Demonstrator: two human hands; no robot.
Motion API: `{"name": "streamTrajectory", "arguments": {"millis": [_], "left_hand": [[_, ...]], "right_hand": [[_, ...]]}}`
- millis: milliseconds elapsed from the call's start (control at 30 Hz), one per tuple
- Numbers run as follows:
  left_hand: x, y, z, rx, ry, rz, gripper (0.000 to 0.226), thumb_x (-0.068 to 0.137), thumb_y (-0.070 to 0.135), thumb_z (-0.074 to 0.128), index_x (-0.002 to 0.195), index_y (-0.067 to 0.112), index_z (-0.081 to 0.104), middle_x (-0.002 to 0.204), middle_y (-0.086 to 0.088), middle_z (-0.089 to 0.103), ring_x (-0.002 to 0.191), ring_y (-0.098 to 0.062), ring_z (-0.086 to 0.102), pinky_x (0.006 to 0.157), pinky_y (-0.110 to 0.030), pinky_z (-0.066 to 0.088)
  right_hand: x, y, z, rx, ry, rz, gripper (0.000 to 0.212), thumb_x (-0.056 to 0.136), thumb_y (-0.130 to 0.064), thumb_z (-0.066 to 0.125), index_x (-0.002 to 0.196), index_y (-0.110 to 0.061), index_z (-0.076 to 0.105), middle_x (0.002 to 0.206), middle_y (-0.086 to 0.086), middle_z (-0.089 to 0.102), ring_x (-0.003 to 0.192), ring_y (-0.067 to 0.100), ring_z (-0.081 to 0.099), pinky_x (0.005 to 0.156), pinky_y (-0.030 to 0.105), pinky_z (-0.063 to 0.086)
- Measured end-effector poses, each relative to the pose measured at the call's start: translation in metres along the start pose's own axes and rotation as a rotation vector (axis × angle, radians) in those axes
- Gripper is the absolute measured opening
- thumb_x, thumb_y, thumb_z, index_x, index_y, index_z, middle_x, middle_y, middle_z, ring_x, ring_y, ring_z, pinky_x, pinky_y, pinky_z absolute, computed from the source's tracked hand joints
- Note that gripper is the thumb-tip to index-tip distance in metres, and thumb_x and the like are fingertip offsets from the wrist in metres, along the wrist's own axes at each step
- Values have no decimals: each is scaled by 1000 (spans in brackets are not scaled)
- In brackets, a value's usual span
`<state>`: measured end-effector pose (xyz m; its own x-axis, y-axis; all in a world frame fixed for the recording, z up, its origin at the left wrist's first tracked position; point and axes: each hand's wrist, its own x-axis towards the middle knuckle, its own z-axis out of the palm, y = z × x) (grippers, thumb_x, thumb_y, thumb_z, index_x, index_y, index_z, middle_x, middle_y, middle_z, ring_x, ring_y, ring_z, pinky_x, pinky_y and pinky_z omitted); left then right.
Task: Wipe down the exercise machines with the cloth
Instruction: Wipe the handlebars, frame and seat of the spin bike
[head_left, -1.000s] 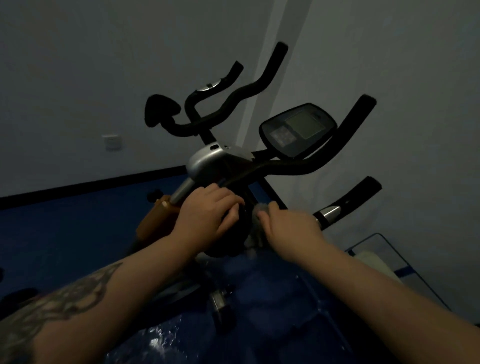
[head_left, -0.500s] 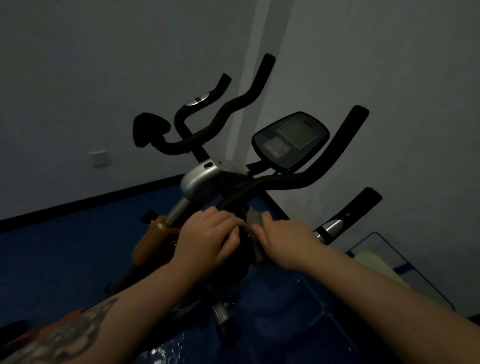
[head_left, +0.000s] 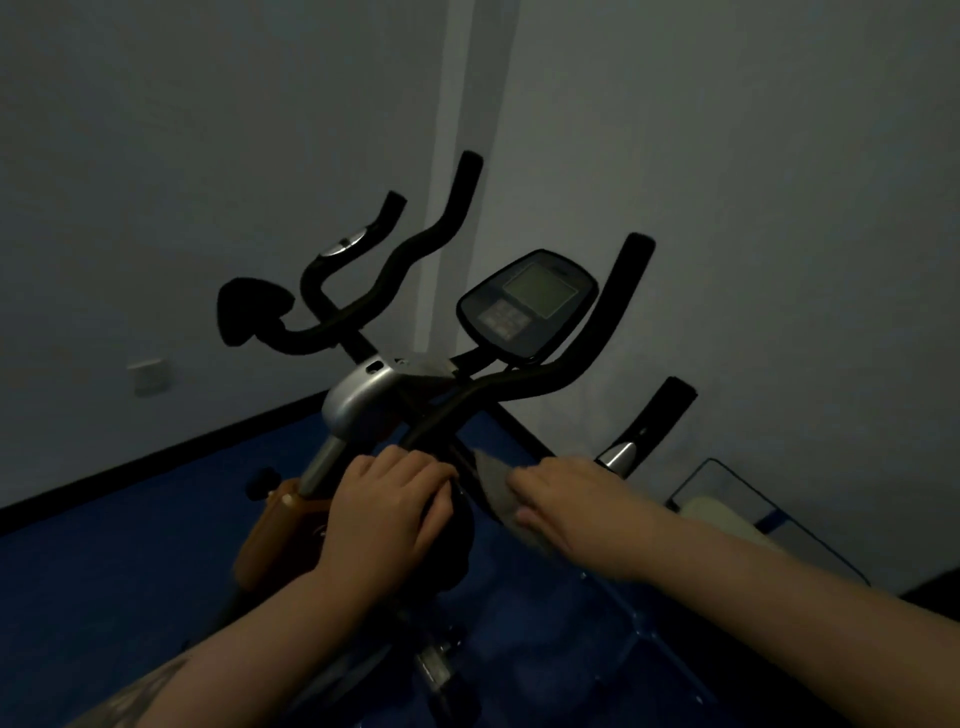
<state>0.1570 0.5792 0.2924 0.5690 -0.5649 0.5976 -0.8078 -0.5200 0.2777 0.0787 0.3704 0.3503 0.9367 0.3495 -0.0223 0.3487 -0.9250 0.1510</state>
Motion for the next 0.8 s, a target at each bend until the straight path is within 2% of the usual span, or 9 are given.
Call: {"name": "streamTrajectory", "arguments": {"millis": [67, 167, 233, 333, 400, 500, 567, 633, 800], "left_hand": [[7, 8, -2, 27, -47, 79, 27, 88, 32, 44, 90, 24, 70, 88, 9, 65, 84, -15, 58, 75, -31, 37], [22, 15, 0, 30, -95, 226, 23, 86, 30, 45, 85, 23, 67, 78, 9, 62, 74, -13, 57, 70, -27, 38], [25, 12, -1, -35, -108, 204, 24, 88, 30, 45, 77, 22, 64, 72, 8, 58, 66, -13, 54, 63, -25, 35], [22, 9, 0, -64, -78, 216, 26, 89, 28, 45, 70, 20, 61, 67, 7, 54, 61, -13, 51, 60, -24, 33], [21, 9, 1, -65, -60, 209, 28, 89, 27, 44, 69, 19, 61, 67, 7, 55, 61, -13, 50, 60, -24, 33], [21, 9, 3, -63, -35, 206, 30, 90, 27, 44, 69, 18, 62, 66, 6, 55, 60, -13, 50, 60, -25, 34], [20, 8, 3, -79, -30, 206, 30, 91, 27, 44, 69, 17, 63, 66, 5, 55, 60, -14, 50, 60, -25, 34], [19, 9, 3, -81, -19, 200, 30, 90, 26, 44, 70, 17, 63, 67, 5, 56, 60, -14, 50, 59, -26, 36], [19, 7, 5, -76, 1, 185, 32, 90, 26, 43, 68, 16, 63, 67, 3, 57, 60, -16, 52, 59, -29, 39]], "right_hand": [[-19, 23, -7, -140, 85, -30, 14, 85, -25, 49, 91, -18, 60, 82, -1, 59, 72, 19, 56, 63, 30, 44], [-45, 68, -23, -197, 239, 164, 28, 81, -25, 43, 94, -14, 66, 89, 5, 63, 79, 26, 59, 68, 34, 45], [-58, 69, -20, -162, 301, 247, 24, 81, -24, 50, 93, -9, 65, 98, 8, 63, 92, 30, 59, 88, 37, 40], [-46, 30, 9, 42, 338, 322, 35, 92, -43, 48, 94, -11, 62, 113, 6, 63, 115, 22, 52, 115, 34, 20], [-31, 16, 26, 103, 370, 277, 46, 99, -49, 37, 88, -12, 62, 103, 4, 66, 108, 20, 56, 113, 37, 27], [-32, 42, 24, 18, 422, 149, 40, 102, -36, 42, 81, -9, 63, 84, 5, 63, 80, 24, 58, 87, 42, 48], [-45, 71, 17, -50, 473, 86, 32, 102, -28, 45, 94, -6, 68, 96, 8, 66, 88, 25, 60, 87, 43, 50], [-58, 82, 21, -58, 525, 77, 31, 100, -23, 45, 111, -4, 67, 115, 10, 65, 109, 25, 58, 105, 42, 41], [-47, 26, 69, 272, 668, 425, 36, 102, -27, 36, 135, -20, 49, 146, 5, 42, 141, 24, 31, 119, 47, 13]]}}
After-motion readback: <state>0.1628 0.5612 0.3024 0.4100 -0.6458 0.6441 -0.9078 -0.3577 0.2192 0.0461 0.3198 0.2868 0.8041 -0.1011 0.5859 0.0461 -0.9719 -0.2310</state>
